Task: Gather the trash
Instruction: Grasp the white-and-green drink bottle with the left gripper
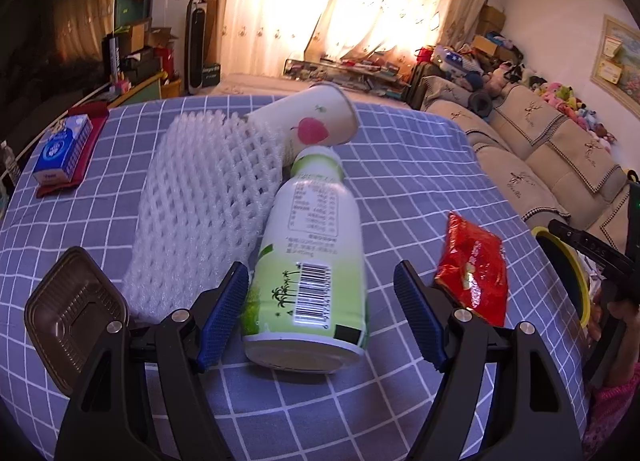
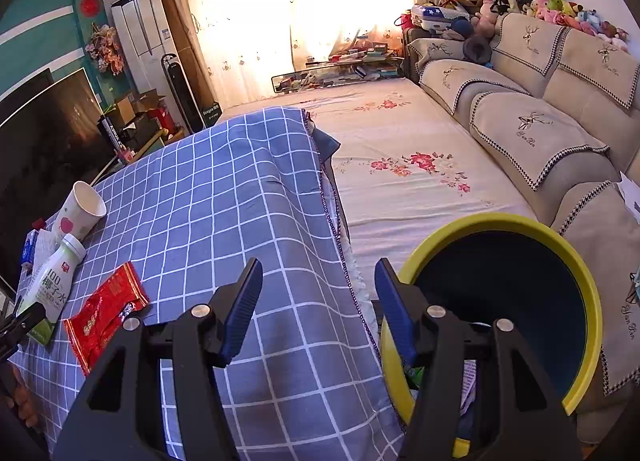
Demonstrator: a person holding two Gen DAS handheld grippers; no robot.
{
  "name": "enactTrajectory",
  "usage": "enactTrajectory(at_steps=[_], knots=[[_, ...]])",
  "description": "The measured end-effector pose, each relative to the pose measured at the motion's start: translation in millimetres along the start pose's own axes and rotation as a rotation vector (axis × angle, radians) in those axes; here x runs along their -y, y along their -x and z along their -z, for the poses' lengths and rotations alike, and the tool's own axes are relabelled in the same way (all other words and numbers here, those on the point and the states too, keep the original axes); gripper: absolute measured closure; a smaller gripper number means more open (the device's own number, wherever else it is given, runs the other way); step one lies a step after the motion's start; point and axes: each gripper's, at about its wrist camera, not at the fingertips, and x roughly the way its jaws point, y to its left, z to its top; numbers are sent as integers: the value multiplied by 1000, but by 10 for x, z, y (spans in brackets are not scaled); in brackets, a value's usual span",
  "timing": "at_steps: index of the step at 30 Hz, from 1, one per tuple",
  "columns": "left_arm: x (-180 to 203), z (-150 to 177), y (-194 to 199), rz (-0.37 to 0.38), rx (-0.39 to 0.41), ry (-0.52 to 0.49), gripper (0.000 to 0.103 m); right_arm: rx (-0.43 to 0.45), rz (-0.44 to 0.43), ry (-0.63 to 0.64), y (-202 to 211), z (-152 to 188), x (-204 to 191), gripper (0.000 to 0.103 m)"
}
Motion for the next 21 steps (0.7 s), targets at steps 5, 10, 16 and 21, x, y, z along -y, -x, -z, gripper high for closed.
enactTrajectory(at_steps=[5,10,16,21], knots=[[42,1,-59,-41,-23,-10,50,-6,0,5,-8,-3,-16,47],[136,9,60,-101,40,-57,51,-4,-8,-5,-9,4,3,47],[333,-41,507,-199,242,-176,51,11,-16,1,34,15,1,47],[305,-115,754,-183,320,-179,51,14,-18,3,46,6,-8,47]])
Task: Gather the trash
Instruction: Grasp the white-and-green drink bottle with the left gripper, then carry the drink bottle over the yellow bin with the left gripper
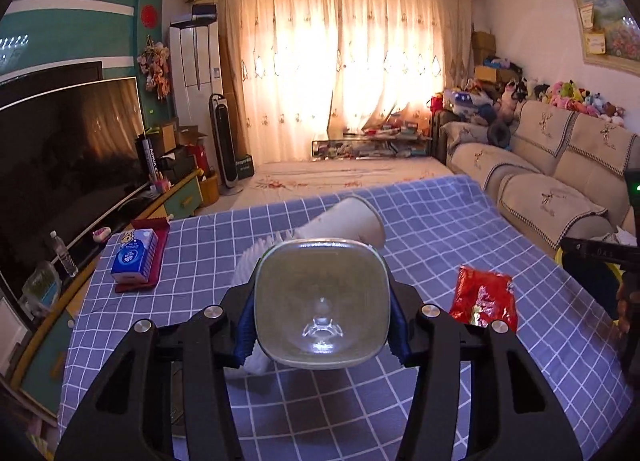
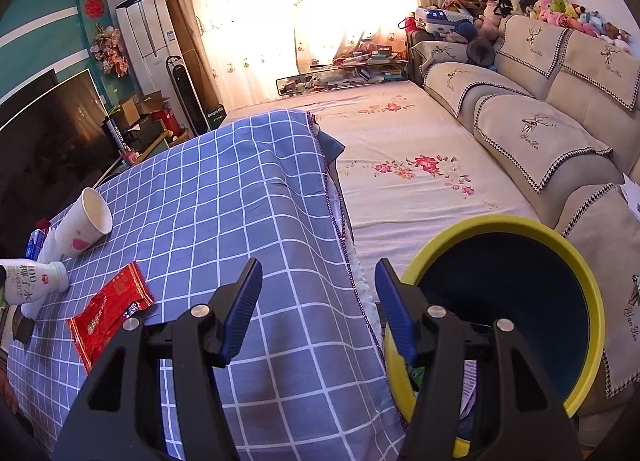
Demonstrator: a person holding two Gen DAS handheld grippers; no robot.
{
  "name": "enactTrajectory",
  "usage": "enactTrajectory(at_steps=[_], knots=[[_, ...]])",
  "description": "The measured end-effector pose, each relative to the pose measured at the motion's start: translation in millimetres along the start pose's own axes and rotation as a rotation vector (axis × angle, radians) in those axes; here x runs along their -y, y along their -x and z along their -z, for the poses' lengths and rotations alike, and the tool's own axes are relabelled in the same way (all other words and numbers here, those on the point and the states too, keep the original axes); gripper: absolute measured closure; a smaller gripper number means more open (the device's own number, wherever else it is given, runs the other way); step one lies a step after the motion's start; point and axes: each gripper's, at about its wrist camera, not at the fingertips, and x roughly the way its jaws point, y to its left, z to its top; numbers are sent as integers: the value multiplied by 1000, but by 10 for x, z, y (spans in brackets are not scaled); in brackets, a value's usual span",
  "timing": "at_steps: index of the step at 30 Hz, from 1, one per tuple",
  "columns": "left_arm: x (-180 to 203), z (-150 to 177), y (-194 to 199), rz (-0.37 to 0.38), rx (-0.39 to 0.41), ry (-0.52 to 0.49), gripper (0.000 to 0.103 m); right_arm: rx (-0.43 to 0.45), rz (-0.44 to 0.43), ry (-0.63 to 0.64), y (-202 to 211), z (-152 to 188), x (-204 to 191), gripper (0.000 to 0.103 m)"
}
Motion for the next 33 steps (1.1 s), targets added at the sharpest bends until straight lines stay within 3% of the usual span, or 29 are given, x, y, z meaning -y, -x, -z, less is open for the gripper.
enactTrajectory(at_steps=[9,22,33], knots=[[-71,-76,201,52,51,26,51,1,-2,3,8,-5,-9,47],[-22,-159,157,20,41,10,52,29,-38,-5,97,-34,-6,47],[368,-523,513,130,59,-4,52,100,-101,-34,408,-75,93,47]])
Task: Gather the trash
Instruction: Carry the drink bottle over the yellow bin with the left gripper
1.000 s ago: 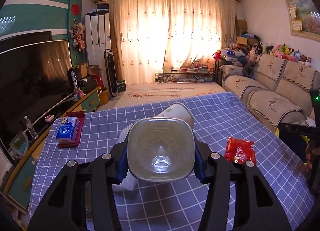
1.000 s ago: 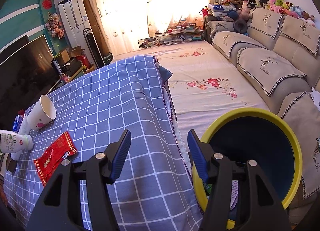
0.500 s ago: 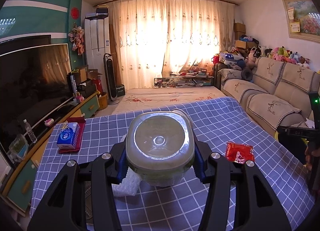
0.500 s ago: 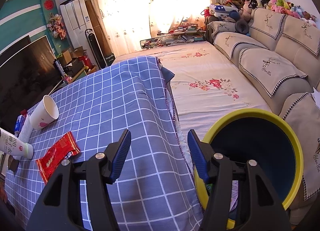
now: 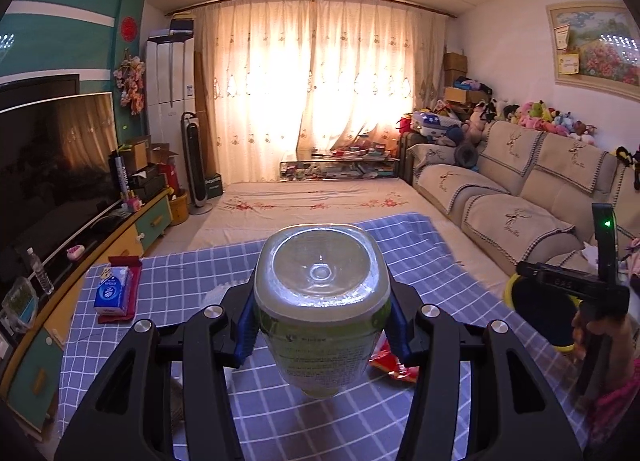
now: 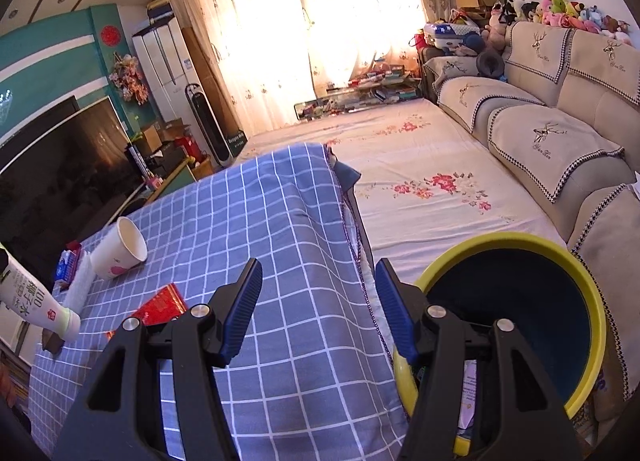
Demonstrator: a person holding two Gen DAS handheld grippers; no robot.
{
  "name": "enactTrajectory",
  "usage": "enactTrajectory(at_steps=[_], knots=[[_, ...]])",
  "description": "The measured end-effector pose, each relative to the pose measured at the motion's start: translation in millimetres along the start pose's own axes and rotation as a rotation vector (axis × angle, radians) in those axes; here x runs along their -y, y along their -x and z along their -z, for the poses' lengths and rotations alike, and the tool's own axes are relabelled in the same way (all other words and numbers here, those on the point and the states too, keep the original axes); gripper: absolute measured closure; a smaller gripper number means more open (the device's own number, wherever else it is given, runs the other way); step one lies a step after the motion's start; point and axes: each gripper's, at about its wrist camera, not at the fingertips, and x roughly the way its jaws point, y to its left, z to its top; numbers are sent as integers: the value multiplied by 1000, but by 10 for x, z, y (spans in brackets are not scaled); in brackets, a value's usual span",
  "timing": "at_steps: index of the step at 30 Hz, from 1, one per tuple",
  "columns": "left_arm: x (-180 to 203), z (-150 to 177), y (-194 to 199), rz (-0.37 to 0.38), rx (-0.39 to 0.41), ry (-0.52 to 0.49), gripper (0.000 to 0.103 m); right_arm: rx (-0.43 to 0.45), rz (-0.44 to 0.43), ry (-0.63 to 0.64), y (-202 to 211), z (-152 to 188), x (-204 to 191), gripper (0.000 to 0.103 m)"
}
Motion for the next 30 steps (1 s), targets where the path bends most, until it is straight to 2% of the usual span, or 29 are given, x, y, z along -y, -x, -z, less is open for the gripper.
enactTrajectory(at_steps=[5,8,15,19,26,30], knots=[[390,-174,37,106,-5,-24,52,49,7,-14,322,-1,192,47],[753,-292,-1,188,-9,-60,52,81,48,-30,554,16,403,47],[1911,-477,-303,398,-42,-162,52,127,187,-106,1070,129,1066,47],[2600,-445,-678,496,-102,-192,52,135,244,-158,1256,206,1423,47],[3433,-158,-1476,556,-244,-227,52,132,273,-200,1341,285,1751,47],[3641,59,-1838,554,-321,-233,52,121,274,-214,1303,327,1819,47]])
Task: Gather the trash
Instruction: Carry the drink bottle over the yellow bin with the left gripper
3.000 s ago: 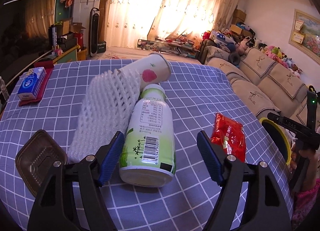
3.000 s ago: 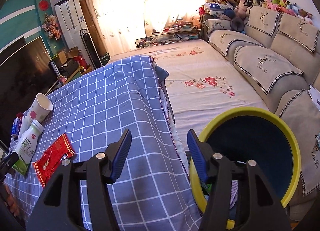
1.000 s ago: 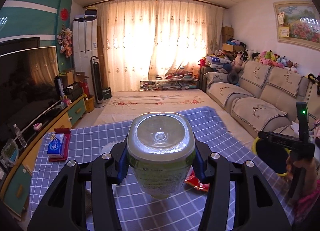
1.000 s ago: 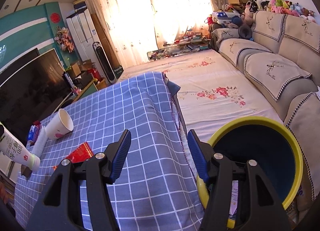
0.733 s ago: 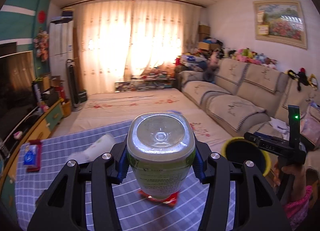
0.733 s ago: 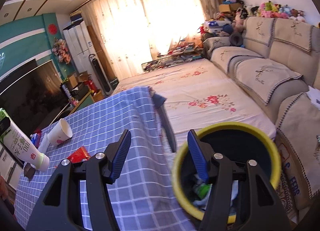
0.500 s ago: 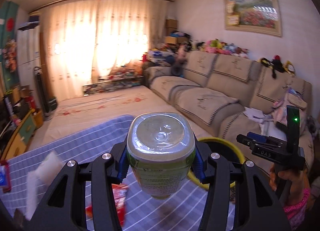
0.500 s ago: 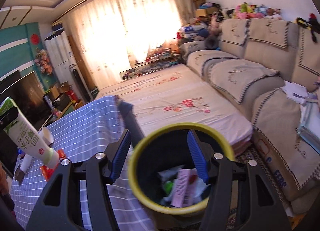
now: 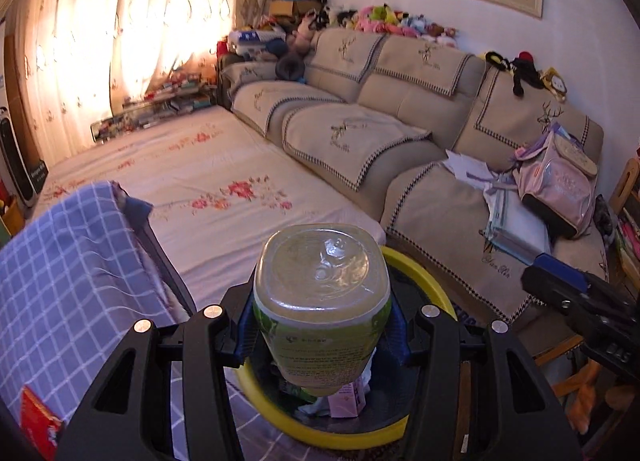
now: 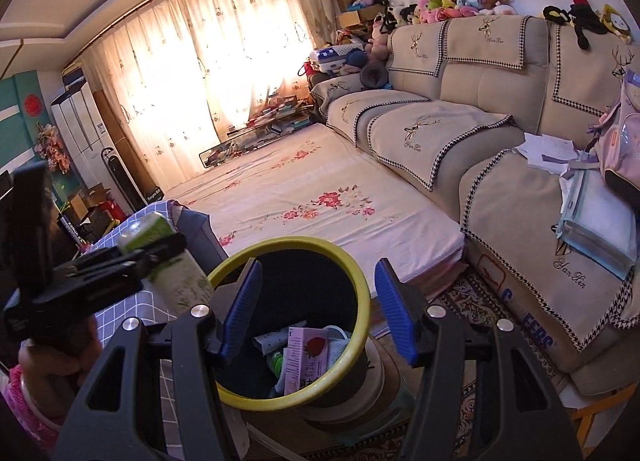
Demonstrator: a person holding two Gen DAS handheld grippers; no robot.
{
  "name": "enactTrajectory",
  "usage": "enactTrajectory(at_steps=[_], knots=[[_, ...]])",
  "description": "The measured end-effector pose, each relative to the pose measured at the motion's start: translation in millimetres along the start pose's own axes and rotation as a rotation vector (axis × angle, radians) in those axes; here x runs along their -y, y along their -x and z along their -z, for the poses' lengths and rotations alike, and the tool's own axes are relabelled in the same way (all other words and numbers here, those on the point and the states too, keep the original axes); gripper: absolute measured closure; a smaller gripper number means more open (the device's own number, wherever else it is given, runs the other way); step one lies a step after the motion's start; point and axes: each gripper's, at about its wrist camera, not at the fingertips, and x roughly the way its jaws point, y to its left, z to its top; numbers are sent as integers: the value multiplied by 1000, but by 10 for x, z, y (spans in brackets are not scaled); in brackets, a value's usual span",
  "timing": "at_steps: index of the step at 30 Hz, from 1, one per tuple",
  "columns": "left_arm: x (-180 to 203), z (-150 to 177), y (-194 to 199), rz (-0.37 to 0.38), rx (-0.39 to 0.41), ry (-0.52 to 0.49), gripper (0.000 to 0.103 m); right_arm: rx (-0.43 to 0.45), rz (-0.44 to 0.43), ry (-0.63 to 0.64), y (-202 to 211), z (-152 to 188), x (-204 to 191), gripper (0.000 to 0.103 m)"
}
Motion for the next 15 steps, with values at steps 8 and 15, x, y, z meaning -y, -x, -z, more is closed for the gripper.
enactTrajectory(at_steps=[8,15], knots=[[-173,112,-297,-44,-33,39,29,-17,-15,7,-77,14,-63,45],[-404,159,457,-90,88,63,21,-20,-24,21,-37,31,-173,45]])
